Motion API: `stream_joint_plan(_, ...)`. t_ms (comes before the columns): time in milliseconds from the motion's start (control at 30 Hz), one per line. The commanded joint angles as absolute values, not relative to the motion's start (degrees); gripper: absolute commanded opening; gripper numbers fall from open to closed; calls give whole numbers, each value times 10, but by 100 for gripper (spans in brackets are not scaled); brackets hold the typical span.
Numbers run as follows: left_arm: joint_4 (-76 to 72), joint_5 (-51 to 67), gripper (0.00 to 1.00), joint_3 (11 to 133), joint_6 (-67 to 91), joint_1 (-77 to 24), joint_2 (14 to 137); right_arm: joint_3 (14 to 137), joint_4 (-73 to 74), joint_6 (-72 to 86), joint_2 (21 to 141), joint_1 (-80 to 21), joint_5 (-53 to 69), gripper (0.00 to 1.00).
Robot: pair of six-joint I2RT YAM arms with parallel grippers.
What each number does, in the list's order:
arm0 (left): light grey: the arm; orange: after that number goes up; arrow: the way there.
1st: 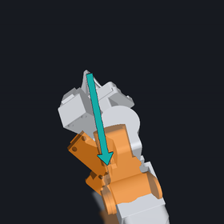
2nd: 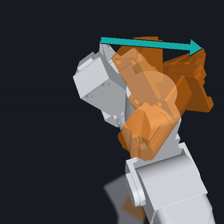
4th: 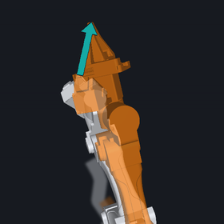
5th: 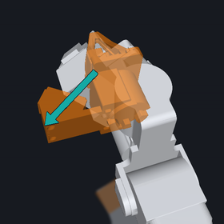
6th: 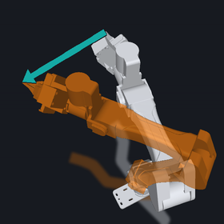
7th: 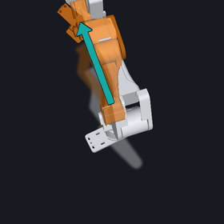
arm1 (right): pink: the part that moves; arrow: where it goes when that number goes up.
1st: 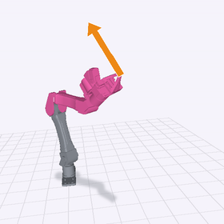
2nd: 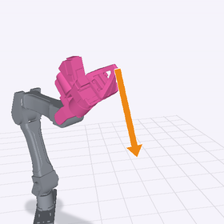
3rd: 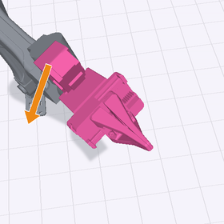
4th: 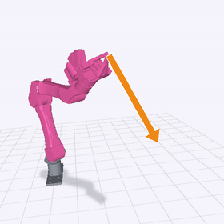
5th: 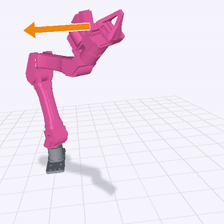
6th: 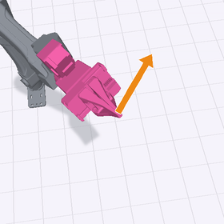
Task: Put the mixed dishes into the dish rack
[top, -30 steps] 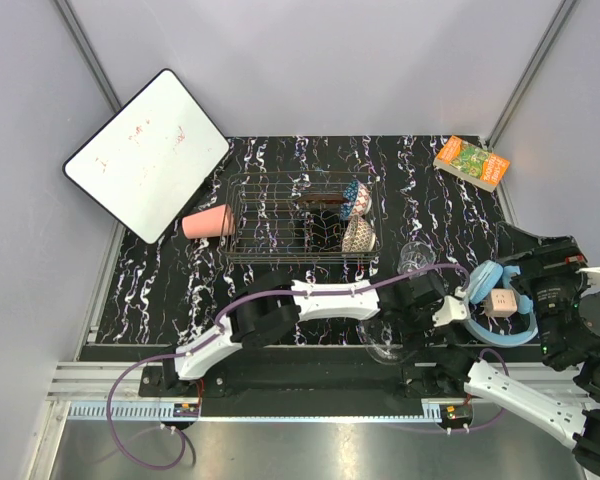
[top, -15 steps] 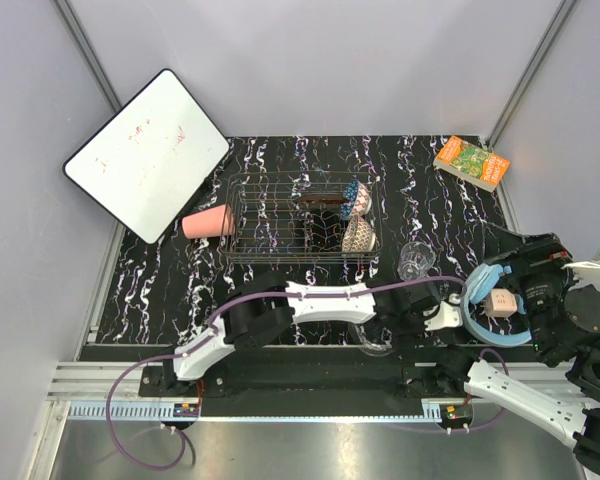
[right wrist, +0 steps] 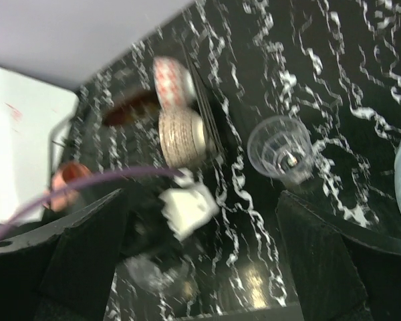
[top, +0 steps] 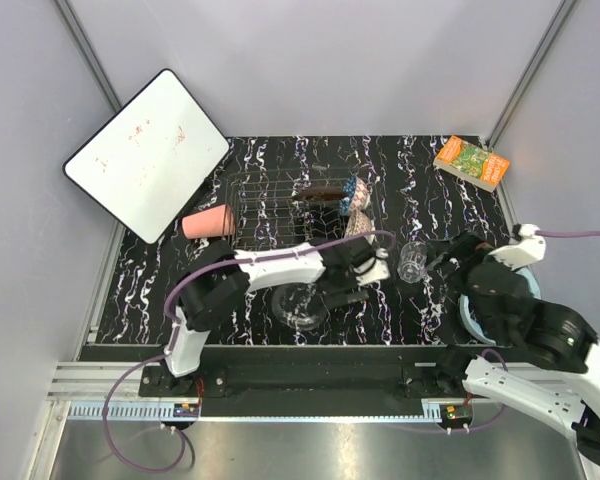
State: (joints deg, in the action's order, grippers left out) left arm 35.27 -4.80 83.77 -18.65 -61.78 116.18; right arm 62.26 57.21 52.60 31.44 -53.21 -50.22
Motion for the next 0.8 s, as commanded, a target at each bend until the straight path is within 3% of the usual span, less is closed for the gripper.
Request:
stream_joint_plan(0, 377, -138, 85, 795, -200, -584, 1112, 592, 601, 578, 316, -535, -461, 100)
stream_joint_plan(333, 481, -71, 86, 891, -147, -619, 980, 481, 524, 559, 350, -535, -346, 100)
stream_joint_plan(500, 503, -76, 86, 834, -170, -612, 870, 453, 453, 501, 441, -534, -269, 100)
stream_joint_plan(767, 476, -8, 87, 625, -189, -390, 690, 434, 340, 479, 519, -534, -177, 99)
